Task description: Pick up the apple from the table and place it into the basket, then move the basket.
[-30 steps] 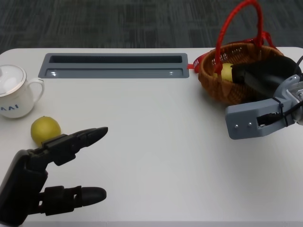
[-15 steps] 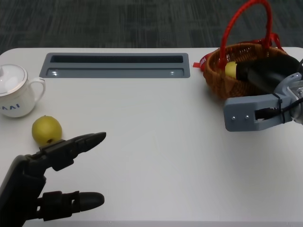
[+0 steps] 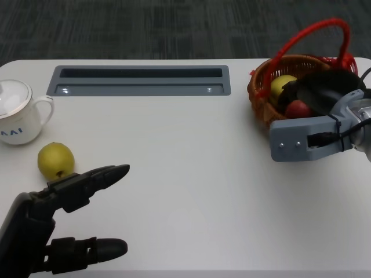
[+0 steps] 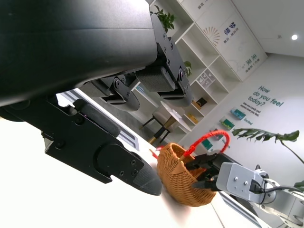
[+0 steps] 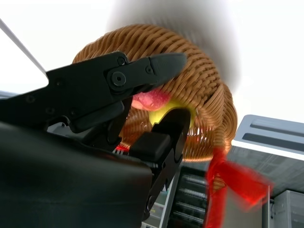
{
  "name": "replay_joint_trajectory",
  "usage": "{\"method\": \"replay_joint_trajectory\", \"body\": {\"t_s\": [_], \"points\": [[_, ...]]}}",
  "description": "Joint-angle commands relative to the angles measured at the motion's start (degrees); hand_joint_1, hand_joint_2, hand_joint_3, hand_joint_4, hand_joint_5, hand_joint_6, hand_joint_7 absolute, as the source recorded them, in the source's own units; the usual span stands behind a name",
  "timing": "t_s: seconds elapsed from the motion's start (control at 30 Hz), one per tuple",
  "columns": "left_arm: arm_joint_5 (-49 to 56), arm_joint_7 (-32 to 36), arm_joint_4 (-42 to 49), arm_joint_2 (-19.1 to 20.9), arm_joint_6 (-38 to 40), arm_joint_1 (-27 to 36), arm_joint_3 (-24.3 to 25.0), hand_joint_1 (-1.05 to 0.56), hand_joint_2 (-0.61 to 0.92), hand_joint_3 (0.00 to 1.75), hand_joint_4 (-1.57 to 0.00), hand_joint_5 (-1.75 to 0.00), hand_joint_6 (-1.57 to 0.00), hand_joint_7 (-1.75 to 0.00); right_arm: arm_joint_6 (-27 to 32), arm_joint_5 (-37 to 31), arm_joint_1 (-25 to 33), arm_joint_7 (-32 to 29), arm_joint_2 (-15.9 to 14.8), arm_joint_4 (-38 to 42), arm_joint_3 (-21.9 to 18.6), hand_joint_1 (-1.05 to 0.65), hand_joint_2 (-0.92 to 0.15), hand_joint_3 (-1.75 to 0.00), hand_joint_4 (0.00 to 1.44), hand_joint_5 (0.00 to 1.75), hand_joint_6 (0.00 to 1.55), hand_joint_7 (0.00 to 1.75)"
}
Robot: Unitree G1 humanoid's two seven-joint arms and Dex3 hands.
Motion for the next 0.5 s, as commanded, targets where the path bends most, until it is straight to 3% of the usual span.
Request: {"method": "replay_joint_trajectory", "body": {"t_s": [0.03,0.2,0.5], "points": [[-0.4,0.4,-0.3,0.6,0.0,-0.3,0.2,-0.54,0.69,0.0,-0.7,0.0,-0.67,0.0,-1.4,2.4,-0.1,1.8,0.0,-0.7,-1.7,-0.85,-0.82,0.0,0.5,0.0,0.41,0.0],[-0.1,0.5,-0.3,0.4,0.0,-0.5,0.2,-0.54,0.69,0.0,-0.69,0.0,-0.66,0.0,-3.3,5.3,0.7,4.9,-0.2,-1.0,-3.9,-0.78,-0.77,0.0,0.39,0.0,0.3,0.0],[-0.2,0.5,-0.5,0.1,0.3,-0.5,0.1,-0.53,0.69,0.0,-0.69,0.0,-0.66,0.0,-8.5,11.5,2.6,9.4,-0.8,-1.9,-9.0,-0.67,-0.75,0.0,0.35,0.0,0.24,0.0]]}}
